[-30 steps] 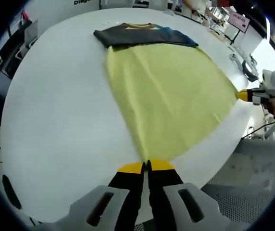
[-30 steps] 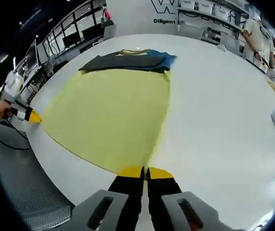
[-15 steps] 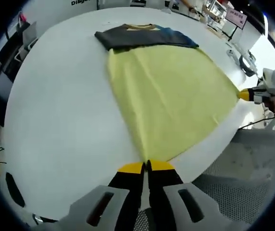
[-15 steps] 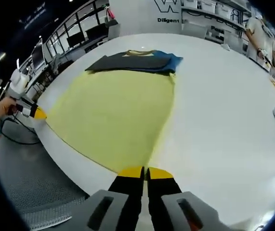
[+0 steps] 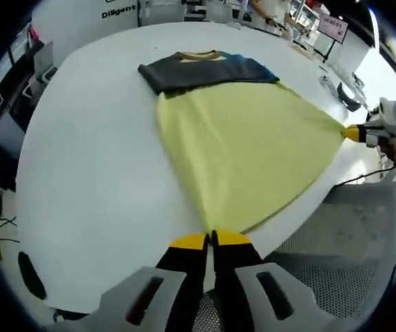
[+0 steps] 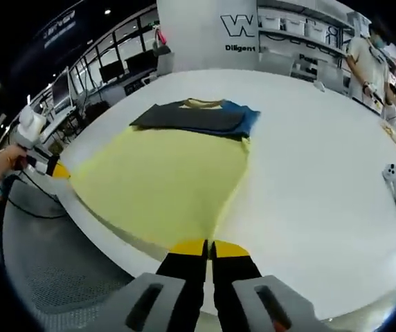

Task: Fold the garment on the visible template until the final outline fits inside the template.

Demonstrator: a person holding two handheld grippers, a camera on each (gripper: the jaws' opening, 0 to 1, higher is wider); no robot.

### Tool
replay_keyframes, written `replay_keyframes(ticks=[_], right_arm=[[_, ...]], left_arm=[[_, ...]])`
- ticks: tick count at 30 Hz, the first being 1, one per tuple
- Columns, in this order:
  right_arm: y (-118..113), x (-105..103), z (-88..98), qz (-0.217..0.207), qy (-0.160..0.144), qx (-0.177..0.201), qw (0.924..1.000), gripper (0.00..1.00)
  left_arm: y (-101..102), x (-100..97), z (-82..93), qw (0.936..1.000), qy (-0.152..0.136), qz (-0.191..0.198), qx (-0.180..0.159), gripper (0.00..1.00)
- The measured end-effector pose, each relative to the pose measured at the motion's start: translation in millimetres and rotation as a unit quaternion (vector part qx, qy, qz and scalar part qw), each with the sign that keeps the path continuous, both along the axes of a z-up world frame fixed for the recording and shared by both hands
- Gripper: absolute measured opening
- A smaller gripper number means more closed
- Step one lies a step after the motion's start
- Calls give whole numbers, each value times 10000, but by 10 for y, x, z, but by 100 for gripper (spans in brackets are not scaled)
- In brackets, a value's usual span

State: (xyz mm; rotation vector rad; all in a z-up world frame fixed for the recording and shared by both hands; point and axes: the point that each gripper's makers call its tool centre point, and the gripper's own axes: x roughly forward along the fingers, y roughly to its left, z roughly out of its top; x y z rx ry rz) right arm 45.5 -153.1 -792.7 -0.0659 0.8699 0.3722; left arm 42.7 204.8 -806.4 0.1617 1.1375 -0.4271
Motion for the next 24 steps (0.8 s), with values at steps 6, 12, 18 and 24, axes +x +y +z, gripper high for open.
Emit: replay_keyframes(ticks=[6,12,18,24], right_arm=[[52,-68,157,244,94,-116,9996,0],[83,-169,283,395,143,-210,9989,0],[110,-184,428,468,89,-324,9983,0],[98,-97,575,485,11,-425,9979,0]], left_arm=[[44,-80,94,9999,152,11,-33,7],[34,-257,194,9993,357,-17,-127,7],[30,-322,428,9990,374,-13,-241,7],[52,-191,586,9993,268,76,-237,7]])
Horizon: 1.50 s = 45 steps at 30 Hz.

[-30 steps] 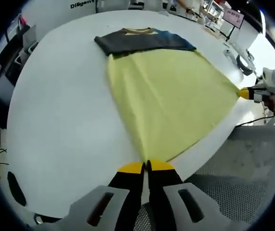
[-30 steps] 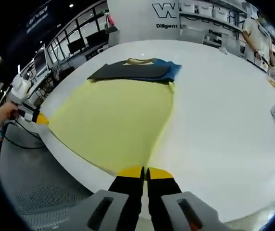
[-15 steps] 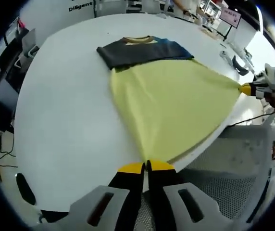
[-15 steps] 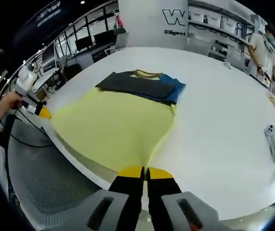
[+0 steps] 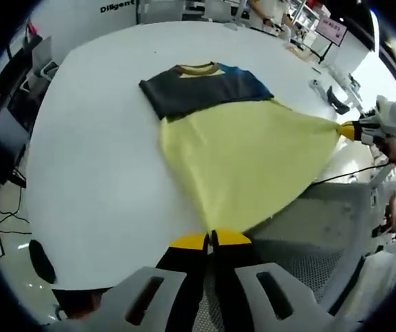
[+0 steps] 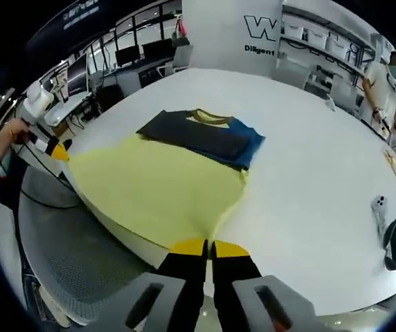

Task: Fold the garment on the visible template until the final outline fits inside the template.

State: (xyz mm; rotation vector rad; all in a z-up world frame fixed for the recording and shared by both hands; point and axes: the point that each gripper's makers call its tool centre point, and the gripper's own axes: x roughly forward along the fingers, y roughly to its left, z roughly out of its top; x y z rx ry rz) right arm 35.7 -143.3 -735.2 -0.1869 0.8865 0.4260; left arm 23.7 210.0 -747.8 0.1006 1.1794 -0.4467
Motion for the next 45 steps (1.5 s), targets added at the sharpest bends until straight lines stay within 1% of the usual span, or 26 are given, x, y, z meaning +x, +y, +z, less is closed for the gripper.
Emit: replay_keyframes(ticks=[2,5,9,11,12,16,17,19,20,21,24,25,26,28,30,31,32,33,34,36,37,38,39,41,43,45], right_arm=[[15,41,45,8,-75,-21,10000,0],[40,84,70,-42,-102,21,9999,0],[41,153,112,-112,-181,64,9998,0],[11,200,136,-280,-183,145,9993,0],[0,233,157,-370,-200,223,9989,0],[-7,323,217,-543,-264,405,9974,0],[-5,362,240,-569,-293,454,9969,0],[16,536,326,-611,-396,551,9958,0],[18,554,331,-613,-402,549,9958,0],[26,636,354,-570,-459,510,9960,0],[26,732,377,-582,-487,507,9958,0],[22,797,393,-598,-516,509,9956,0],[11,843,390,-626,-506,481,9956,0],[-6,888,371,-655,-453,441,9959,0],[-13,936,361,-664,-449,416,9959,0],[24,976,342,-614,-427,480,9960,0],[53,987,314,-600,-364,547,9960,0],[67,982,292,-600,-297,566,9961,0],[94,962,206,-507,-127,445,9976,0],[95,965,132,-413,-84,298,9987,0],[98,955,59,-430,8,300,9986,0],[96,954,27,-431,39,314,9986,0],[90,952,-2,-446,74,333,9984,0],[84,934,-46,-458,154,334,9983,0],[81,928,-62,-451,165,327,9983,0],[77,918,-74,-446,200,320,9983,0]], left_arm=[[-22,51,57,10000,-55,-18,-1,7],[-42,117,98,9999,-100,-34,-22,7],[-19,246,135,9998,-167,132,-13,7],[2,291,148,9995,-204,223,-15,7],[39,351,164,9992,-233,339,-30,7],[90,470,207,9983,-310,484,-73,7],[99,514,226,9980,-345,520,-99,7],[121,719,325,9964,-484,654,-242,7],[123,741,337,9963,-498,663,-246,7],[125,845,388,9959,-608,634,-235,7],[126,986,448,9954,-713,605,-215,6],[138,1073,473,9950,-776,616,-157,5],[204,1157,489,9937,-933,621,17,5],[311,1255,515,9921,-1030,625,341,5],[323,1314,517,9912,-1054,720,344,5],[262,1373,464,9903,-1077,869,108,5],[204,1325,403,9923,-910,843,-27,5],[174,1283,366,9937,-808,775,-64,5],[99,1216,261,9949,-827,570,-97,5],[79,1155,150,9952,-784,581,-72,5],[68,1103,47,9955,-773,551,-62,5],[70,1097,19,9955,-767,550,-61,5],[65,1071,-33,9956,-753,562,-65,5],[4,958,-190,9968,-572,520,-202,5],[-60,917,-267,9971,-514,451,-343,5],[-94,925,-335,9965,-533,498,-404,5]])
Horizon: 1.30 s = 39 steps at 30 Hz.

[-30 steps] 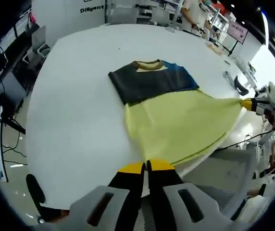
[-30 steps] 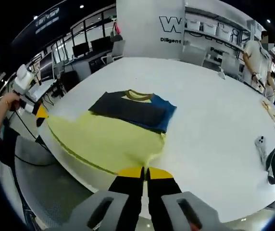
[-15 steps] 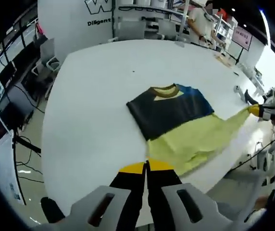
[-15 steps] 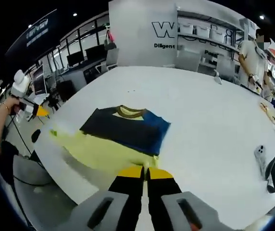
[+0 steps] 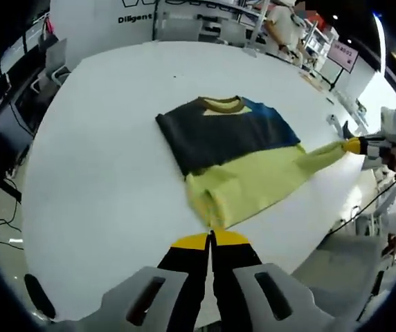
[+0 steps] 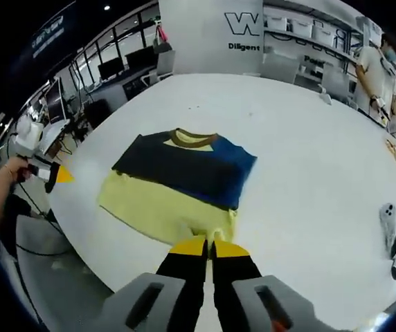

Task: Fold the garment on the visible template until the final outline fits inside the template.

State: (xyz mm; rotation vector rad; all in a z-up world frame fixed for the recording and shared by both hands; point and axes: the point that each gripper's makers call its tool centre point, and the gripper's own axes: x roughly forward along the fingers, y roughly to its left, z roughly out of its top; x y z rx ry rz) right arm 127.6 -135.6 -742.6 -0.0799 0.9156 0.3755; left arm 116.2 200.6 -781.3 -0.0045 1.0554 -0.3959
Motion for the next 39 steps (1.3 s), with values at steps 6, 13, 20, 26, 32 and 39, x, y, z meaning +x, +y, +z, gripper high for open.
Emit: replay_keyframes(ticks=[6,13,20,26,32,39], right_arm=[[-23,-29,-39,-33,37,71,10000,0],[-58,-112,-137,-75,147,133,9998,0],[-87,-144,-202,-41,243,114,9996,0],[-91,-135,-222,3,266,120,9996,0],[-98,-127,-249,21,292,141,9995,0],[-141,-124,-263,-14,305,143,9994,0]], left_arm=[[-184,-35,-105,9996,-26,-270,-55,20],[-423,-68,-281,9978,173,-244,-586,27],[-438,-12,-443,9981,248,-151,-548,27],[-436,13,-585,9983,372,-117,-440,27],[-463,33,-702,9970,556,16,-546,16],[-451,70,-668,9957,532,199,-727,7]])
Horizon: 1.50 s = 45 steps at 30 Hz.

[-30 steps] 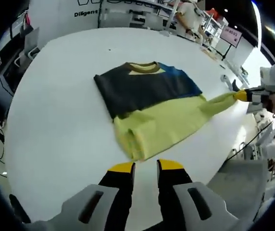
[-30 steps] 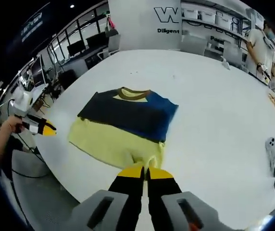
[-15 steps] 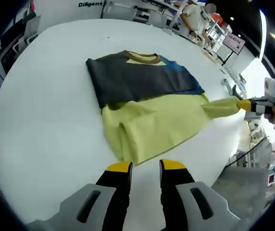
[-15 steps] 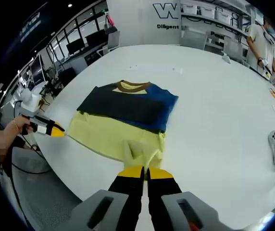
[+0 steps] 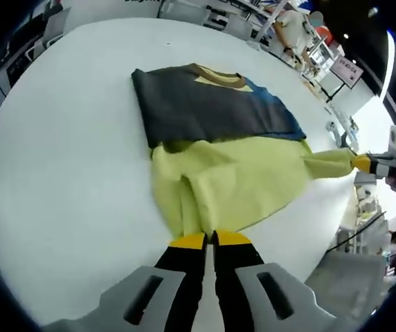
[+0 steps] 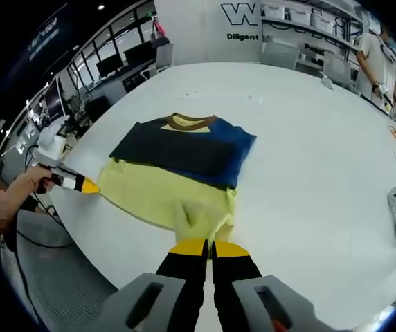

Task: Fold the garment on the visible template until the final outline fits inside the template.

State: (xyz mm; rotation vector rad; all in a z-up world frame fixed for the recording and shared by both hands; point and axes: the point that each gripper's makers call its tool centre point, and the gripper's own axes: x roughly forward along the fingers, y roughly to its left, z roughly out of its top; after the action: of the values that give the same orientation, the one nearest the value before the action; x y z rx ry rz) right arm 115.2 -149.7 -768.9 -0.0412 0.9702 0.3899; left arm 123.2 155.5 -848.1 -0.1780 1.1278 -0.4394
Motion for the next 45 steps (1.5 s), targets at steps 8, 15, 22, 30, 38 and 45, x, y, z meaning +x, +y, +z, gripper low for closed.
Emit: replay_keyframes(ticks=[8,15,22,30,38,45], right_arm=[[-21,4,39,-70,-55,10,10000,0],[-11,127,189,-217,-444,169,9986,0],[69,339,416,-519,-846,756,9922,0],[167,620,610,-710,-1114,1165,9844,0],[201,889,599,-744,-1183,1079,9843,0],[164,1257,590,-952,-1351,1394,9764,0]], left_arm=[[12,-47,270,9995,-73,144,-274,7],[167,158,663,9947,-431,755,-554,7],[308,493,1080,9895,-973,949,-488,7],[446,783,1233,9851,-1231,1160,-307,7],[488,1105,1345,9803,-1409,1345,-329,7],[473,1466,1331,9753,-1396,1682,-311,7]])
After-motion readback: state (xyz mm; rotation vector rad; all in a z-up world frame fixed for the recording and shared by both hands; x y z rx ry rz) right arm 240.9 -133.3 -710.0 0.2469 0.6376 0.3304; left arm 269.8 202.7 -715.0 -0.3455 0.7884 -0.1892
